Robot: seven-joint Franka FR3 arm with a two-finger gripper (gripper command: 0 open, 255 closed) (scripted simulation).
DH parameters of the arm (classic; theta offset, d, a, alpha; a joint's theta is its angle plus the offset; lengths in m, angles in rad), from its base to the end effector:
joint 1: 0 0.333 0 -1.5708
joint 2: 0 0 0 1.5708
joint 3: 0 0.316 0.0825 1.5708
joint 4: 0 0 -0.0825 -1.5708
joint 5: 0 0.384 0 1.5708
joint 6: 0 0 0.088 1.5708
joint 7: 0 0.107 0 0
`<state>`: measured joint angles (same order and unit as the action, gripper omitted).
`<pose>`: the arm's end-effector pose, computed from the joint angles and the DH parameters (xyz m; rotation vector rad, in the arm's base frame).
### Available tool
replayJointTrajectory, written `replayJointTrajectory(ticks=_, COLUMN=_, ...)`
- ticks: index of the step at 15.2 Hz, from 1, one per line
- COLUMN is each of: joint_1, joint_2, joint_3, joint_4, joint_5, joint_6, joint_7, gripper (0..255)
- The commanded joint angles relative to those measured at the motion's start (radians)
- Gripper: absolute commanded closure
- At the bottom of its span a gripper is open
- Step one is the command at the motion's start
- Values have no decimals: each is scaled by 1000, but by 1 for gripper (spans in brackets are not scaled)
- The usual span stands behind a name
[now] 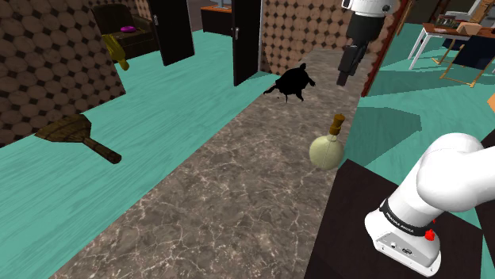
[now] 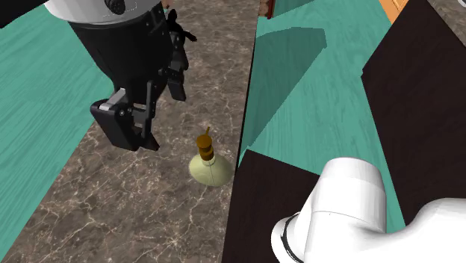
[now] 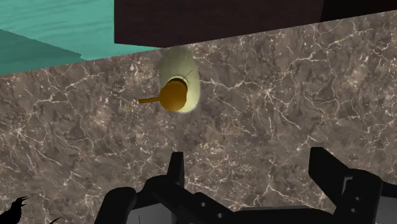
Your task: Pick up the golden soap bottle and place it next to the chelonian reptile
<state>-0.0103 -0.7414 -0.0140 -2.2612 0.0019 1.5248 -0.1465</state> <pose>0.3152 -0.0090 0.6172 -3.1245 -0.1970 -0.0092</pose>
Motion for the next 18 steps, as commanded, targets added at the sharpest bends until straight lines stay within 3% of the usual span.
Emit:
replayJointTrajectory(ticks=1, joint_1=0, joint_2=0, joint_3=0, joint_4=0, joint_5=0, joint_6=0, joint_7=0, gripper=0)
replayJointTrajectory(ticks=11, joint_1=-18, joint_2=-275, joint_3=-214, joint_4=-474, joint_5=-56, joint_6=350, joint_7=-273, gripper=0)
replayJointTrajectory(ticks=18, joint_1=-65, joint_2=-309, joint_3=-435, joint_4=-698, joint_5=-132, joint_6=613, joint_7=-504, gripper=0)
